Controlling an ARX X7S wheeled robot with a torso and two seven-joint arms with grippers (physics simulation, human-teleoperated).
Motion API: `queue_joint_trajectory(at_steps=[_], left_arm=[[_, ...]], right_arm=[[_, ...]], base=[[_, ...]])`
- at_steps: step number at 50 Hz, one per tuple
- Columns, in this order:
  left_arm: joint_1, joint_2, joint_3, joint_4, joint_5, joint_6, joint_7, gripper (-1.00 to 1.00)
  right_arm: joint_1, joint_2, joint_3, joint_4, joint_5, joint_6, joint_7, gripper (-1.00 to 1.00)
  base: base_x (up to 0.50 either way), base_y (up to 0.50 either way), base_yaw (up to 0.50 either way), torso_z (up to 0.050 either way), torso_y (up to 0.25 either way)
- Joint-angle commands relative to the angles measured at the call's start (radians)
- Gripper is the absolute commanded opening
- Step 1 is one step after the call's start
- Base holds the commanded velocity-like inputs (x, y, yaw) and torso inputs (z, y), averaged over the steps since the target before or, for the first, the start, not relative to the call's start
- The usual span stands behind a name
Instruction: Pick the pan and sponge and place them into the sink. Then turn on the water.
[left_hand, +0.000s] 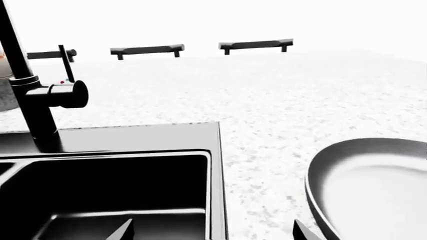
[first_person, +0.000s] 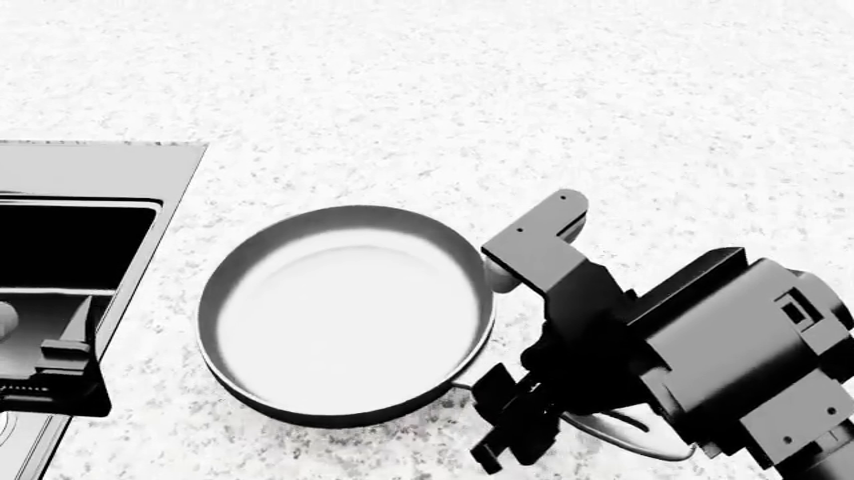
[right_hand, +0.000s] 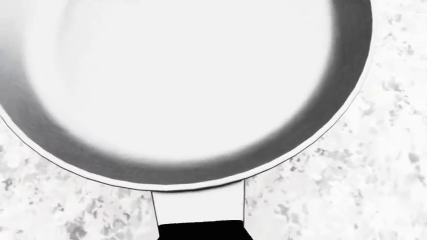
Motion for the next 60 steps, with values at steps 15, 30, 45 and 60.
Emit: queue_joint_trajectory(at_steps=[15,30,45,60], left_arm=[[-0.023,0.017,0.028,-0.001,0.008,-0.008,-0.022,1.0],[-0.034,0.005,0.024,-0.003,0.0,-0.02,-0.021,1.0],[-0.039,-0.003,0.02,0.019,-0.009,-0.042,-0.036,1.0],[-0.025,-0.015,0.009,0.01,-0.015,-0.028,-0.027,1.0]], right_arm=[[-0.16,0.1,0.381,-0.184,0.106,-0.042,0.409,-1.0],[-0.464,0.227,0.792,-0.554,0.389,0.055,0.777,-1.0],[-0.521,0.289,0.818,-0.634,0.45,0.114,0.813,-1.0],[-0.52,0.279,0.767,-0.619,0.424,0.096,0.786,-1.0]], base=[[0.0,0.0,0.0,0.0,0.001],[0.0,0.0,0.0,0.0,0.002],[0.01,0.1,0.0,0.0,0.001],[0.06,0.41,0.0,0.001,0.002]])
